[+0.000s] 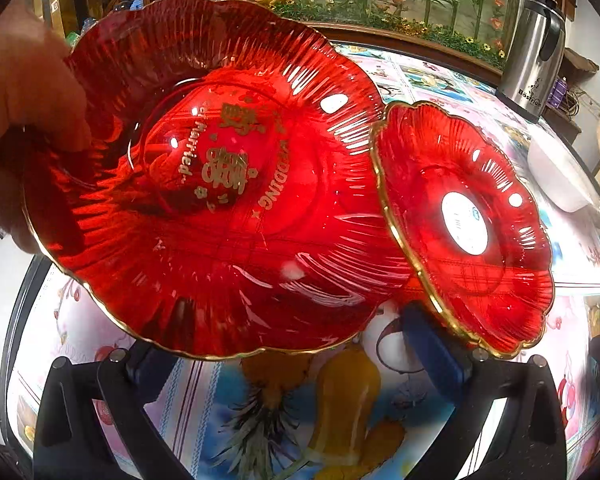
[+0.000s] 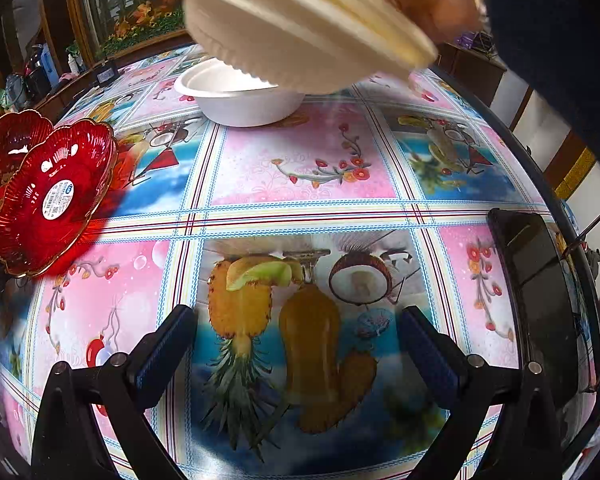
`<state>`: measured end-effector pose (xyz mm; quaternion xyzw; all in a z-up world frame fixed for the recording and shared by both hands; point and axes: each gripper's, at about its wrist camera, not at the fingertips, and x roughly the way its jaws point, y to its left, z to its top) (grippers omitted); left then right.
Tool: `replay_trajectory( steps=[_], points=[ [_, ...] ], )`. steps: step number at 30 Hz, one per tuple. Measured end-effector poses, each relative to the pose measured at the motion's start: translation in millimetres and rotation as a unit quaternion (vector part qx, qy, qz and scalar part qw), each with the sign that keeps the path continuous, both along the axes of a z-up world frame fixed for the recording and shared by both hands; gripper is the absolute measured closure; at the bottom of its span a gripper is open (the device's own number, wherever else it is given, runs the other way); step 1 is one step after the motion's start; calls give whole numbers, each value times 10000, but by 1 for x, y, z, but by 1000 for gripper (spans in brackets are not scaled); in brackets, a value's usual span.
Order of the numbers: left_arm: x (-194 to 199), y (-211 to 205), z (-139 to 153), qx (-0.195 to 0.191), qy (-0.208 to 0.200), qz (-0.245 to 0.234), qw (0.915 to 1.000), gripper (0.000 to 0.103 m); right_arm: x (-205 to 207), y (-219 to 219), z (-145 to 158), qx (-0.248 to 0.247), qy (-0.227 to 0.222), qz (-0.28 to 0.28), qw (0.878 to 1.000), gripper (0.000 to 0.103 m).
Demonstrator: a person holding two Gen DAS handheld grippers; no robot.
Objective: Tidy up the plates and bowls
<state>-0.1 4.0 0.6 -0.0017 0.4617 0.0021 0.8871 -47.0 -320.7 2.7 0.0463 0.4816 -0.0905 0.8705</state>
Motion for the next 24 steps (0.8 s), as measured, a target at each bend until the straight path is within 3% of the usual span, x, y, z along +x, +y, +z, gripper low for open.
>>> replay_trajectory(
  steps=[24],
  points=[
    [0, 1, 2, 6, -1, 0, 10000, 0, -1, 1, 0, -3, -1, 1, 10000, 1]
  ],
)
